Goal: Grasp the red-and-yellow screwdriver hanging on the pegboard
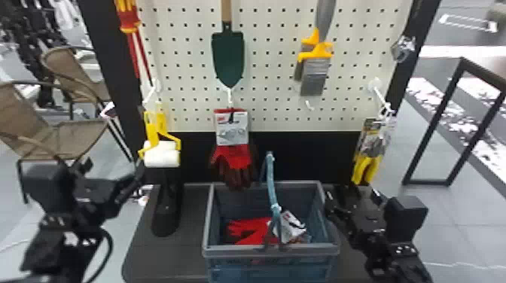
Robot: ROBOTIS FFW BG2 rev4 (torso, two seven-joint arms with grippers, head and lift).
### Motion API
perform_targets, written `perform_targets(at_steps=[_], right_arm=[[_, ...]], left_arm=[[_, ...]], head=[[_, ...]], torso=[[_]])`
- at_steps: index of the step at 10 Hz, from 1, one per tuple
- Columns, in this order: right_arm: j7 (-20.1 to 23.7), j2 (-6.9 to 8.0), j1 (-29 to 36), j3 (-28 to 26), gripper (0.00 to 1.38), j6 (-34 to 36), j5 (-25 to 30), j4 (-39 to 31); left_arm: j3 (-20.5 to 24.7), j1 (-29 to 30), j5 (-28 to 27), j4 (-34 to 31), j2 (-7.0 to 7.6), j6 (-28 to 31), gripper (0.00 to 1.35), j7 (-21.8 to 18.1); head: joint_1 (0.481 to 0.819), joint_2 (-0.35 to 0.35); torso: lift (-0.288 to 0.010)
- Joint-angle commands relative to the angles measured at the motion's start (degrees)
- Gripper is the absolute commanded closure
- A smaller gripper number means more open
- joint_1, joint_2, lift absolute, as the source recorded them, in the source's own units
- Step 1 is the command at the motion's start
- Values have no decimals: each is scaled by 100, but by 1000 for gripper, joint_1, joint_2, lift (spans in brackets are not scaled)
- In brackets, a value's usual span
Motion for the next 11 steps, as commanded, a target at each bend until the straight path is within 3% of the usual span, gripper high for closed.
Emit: perform_targets(at_steps=[1, 4, 6, 8, 11], right_arm=[[0, 0, 0, -2, 165, -1, 0, -8], [0, -9, 9, -2, 165, -1, 0, -8], [0, -18, 9, 7, 165, -1, 0, -8], [0, -18, 18, 7, 165, -1, -9, -17], [0, -35, 18, 7, 165, -1, -18, -17]], left_arm=[[194, -187, -122, -499, 0, 826, 148, -154], [466, -811, 124, -1185, 158, 2610, 148, -550], [528, -1329, 590, -1246, 475, 3349, 148, -734], [598, -1725, 932, -1299, 694, 3700, 148, -778], [774, -2208, 1284, -1343, 897, 3894, 148, -787]], head=[[549, 0], [549, 0], [549, 0], [549, 0], [549, 0]], torso=[[-100], [-100], [-100], [-100], [-100]])
